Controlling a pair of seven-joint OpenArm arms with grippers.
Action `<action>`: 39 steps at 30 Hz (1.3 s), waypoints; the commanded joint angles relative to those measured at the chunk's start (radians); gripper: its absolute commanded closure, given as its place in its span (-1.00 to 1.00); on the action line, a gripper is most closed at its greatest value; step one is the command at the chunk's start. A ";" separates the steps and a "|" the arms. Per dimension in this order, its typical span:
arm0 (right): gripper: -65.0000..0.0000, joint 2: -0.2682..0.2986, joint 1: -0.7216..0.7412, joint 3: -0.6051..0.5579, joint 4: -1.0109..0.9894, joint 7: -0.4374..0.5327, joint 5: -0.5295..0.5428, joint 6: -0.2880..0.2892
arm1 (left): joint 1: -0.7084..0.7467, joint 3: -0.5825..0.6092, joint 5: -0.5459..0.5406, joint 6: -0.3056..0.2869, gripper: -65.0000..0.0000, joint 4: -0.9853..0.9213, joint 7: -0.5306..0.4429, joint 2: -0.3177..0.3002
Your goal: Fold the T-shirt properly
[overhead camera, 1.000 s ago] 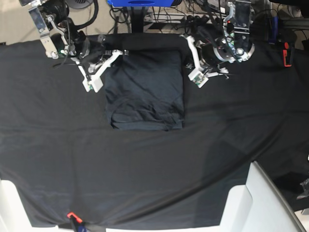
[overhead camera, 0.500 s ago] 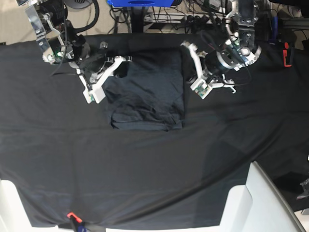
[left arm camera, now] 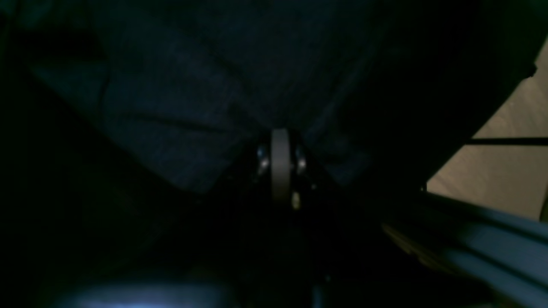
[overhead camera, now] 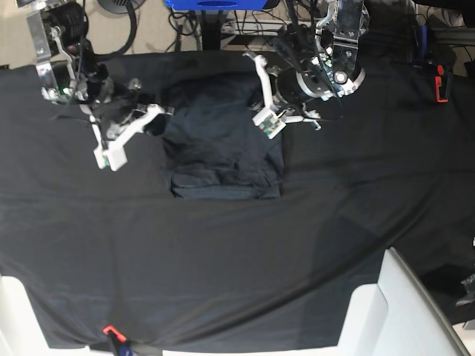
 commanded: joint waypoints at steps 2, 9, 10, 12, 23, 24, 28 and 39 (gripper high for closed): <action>0.98 0.006 -0.001 0.006 0.015 0.012 0.013 0.009 | -0.001 -0.001 -0.008 -0.002 1.00 0.003 -0.017 -0.004; 0.98 0.007 -0.010 0.006 0.015 0.012 0.013 0.009 | -0.001 -0.017 -0.008 -0.002 1.00 0.009 -0.017 -0.022; 0.98 0.007 -0.010 0.005 0.015 0.012 0.013 0.009 | -0.003 -0.030 -0.008 -0.002 1.00 0.009 -0.017 -0.022; 0.98 0.007 -0.010 0.000 0.015 0.012 0.013 0.009 | -0.004 -0.057 -0.008 -0.002 1.00 0.009 -0.017 -0.022; 0.98 0.007 -0.013 0.003 0.015 0.012 0.013 0.009 | -0.046 -0.058 -0.008 -0.002 1.00 0.075 -0.014 -0.019; 0.99 0.010 -0.013 0.003 0.015 0.012 0.013 0.009 | -0.046 -0.064 -0.008 -0.002 1.00 0.096 -0.013 -0.019; 0.99 0.067 -0.023 -0.003 0.033 0.035 0.010 0.009 | 0.013 -0.087 -0.008 -0.002 1.00 0.213 -0.013 -0.061; 1.00 0.193 -0.343 0.005 0.288 0.181 -0.286 0.009 | 0.387 -0.101 -0.008 -0.002 1.00 0.347 -0.085 -0.251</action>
